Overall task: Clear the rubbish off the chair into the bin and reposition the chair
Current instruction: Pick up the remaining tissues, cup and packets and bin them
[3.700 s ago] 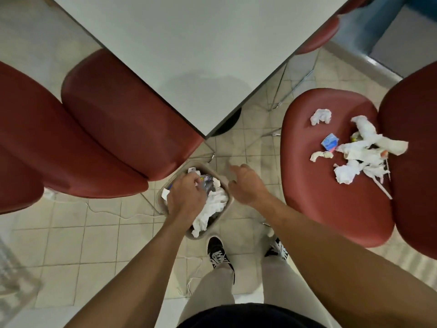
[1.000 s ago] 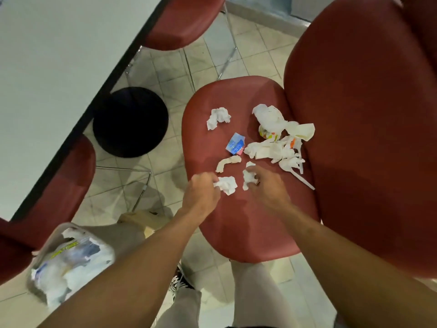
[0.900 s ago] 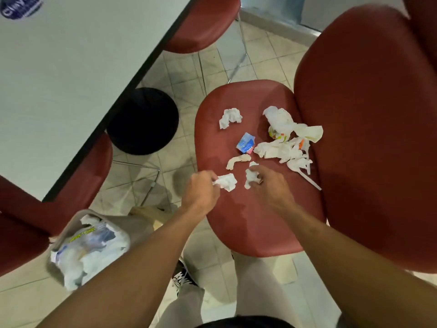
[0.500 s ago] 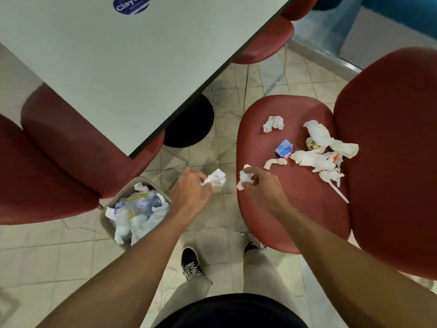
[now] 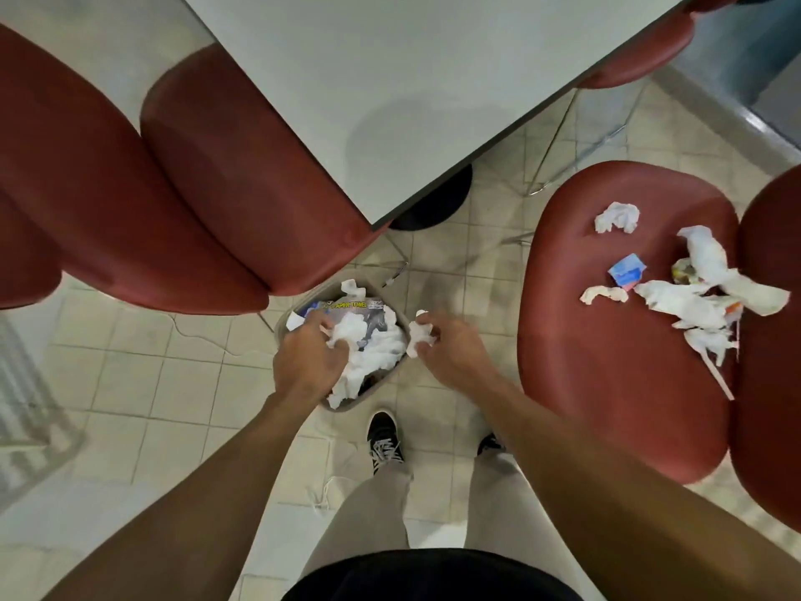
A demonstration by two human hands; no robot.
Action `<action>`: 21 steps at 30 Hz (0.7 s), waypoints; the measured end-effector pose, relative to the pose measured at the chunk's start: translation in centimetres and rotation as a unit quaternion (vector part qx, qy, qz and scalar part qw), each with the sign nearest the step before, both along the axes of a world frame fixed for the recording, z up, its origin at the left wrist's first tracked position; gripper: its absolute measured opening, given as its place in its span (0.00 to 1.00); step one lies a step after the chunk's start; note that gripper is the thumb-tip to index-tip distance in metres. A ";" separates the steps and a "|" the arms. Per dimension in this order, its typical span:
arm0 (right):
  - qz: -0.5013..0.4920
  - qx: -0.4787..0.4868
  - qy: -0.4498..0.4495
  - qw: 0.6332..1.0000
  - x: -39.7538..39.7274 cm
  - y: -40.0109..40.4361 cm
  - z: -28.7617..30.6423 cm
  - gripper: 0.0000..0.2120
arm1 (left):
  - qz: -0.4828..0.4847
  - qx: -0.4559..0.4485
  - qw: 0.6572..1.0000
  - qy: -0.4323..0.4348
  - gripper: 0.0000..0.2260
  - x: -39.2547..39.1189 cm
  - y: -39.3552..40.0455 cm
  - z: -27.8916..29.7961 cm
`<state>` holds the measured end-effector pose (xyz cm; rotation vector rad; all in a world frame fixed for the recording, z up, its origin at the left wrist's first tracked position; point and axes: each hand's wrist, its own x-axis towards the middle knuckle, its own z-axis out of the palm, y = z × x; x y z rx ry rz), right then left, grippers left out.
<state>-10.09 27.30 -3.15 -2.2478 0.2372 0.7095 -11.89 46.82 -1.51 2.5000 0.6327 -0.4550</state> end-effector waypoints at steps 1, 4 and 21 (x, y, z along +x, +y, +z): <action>0.009 -0.004 0.008 1.000 -0.1 0.8 -0.4 0.21 | -0.006 0.001 1.000 0.000 0.10 -0.2 0.4 -0.4; 0.015 0.005 0.027 1.000 -0.1 3.1 -1.8 0.19 | -0.055 0.018 0.998 0.000 0.09 -0.6 1.7 -2.0; 0.189 -0.087 0.137 0.969 1.2 8.6 -8.0 0.21 | -0.221 0.164 0.960 0.048 0.12 -1.3 2.2 -10.3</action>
